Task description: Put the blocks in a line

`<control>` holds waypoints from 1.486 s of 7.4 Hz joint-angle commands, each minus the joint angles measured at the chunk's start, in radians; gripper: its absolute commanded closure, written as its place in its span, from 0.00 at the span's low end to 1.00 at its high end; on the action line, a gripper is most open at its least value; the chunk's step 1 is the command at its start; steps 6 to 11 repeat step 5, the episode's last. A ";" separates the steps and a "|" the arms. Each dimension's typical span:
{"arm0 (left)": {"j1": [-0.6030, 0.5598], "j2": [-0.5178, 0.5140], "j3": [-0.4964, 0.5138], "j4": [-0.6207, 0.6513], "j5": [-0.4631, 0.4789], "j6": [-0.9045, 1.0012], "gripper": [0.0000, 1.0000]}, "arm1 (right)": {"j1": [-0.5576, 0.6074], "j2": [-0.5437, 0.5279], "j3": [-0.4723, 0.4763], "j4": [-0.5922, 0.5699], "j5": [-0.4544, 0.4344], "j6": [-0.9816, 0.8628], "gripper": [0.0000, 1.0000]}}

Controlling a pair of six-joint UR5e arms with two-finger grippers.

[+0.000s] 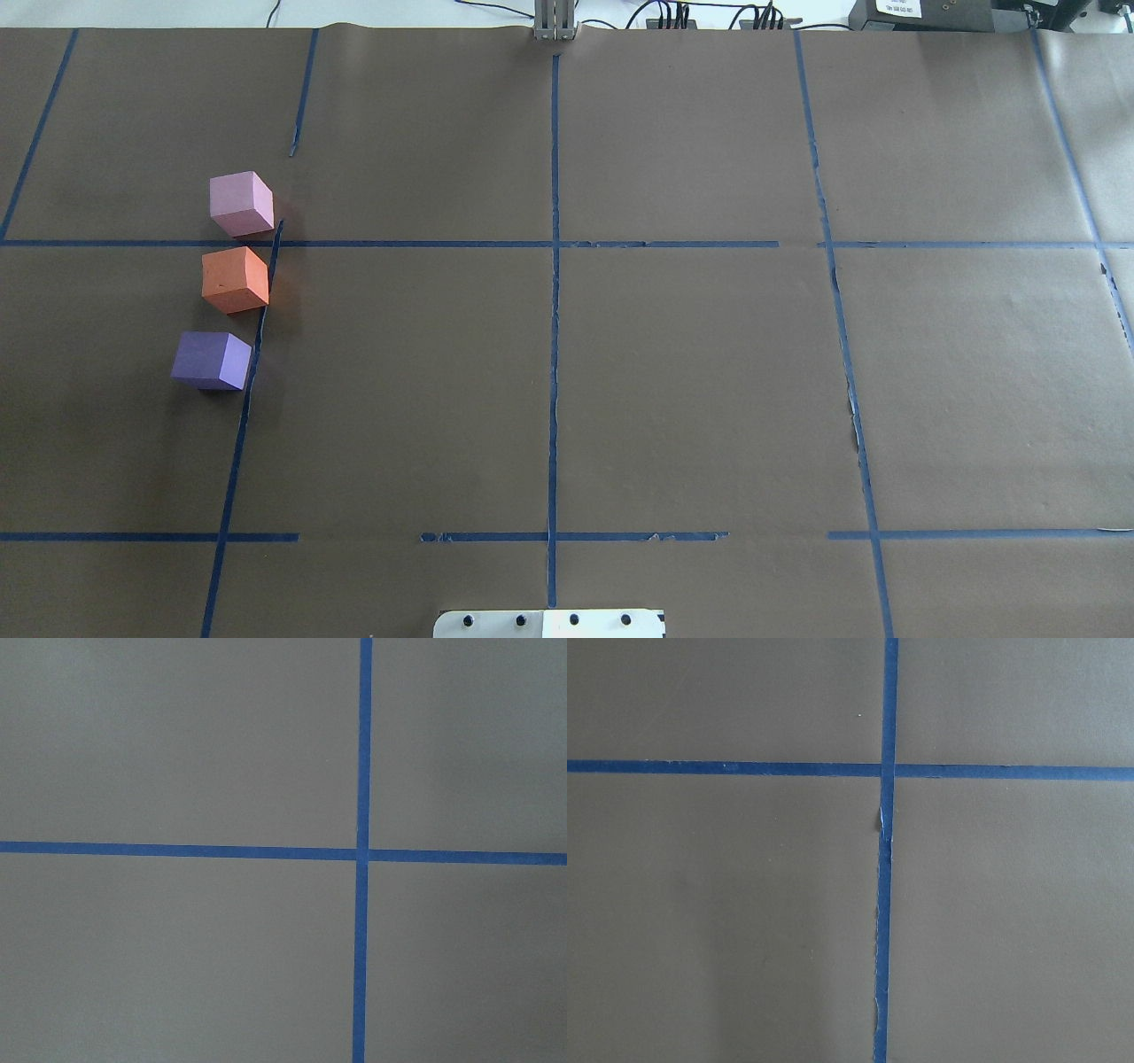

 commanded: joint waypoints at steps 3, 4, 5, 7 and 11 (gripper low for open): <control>0.000 0.000 0.000 -0.002 -0.001 0.002 0.00 | 0.000 0.000 0.000 0.000 0.000 0.000 0.00; 0.000 0.000 -0.002 -0.004 -0.001 0.002 0.00 | 0.000 0.000 0.000 0.000 0.000 0.000 0.00; 0.000 0.000 0.001 -0.004 -0.001 0.002 0.00 | 0.000 0.000 0.000 0.000 -0.001 0.000 0.00; 0.000 0.000 0.001 -0.004 -0.001 0.002 0.00 | 0.000 0.000 0.000 0.000 -0.001 0.000 0.00; 0.000 0.000 0.001 -0.004 -0.001 0.002 0.00 | 0.000 0.000 0.000 0.000 -0.001 0.000 0.00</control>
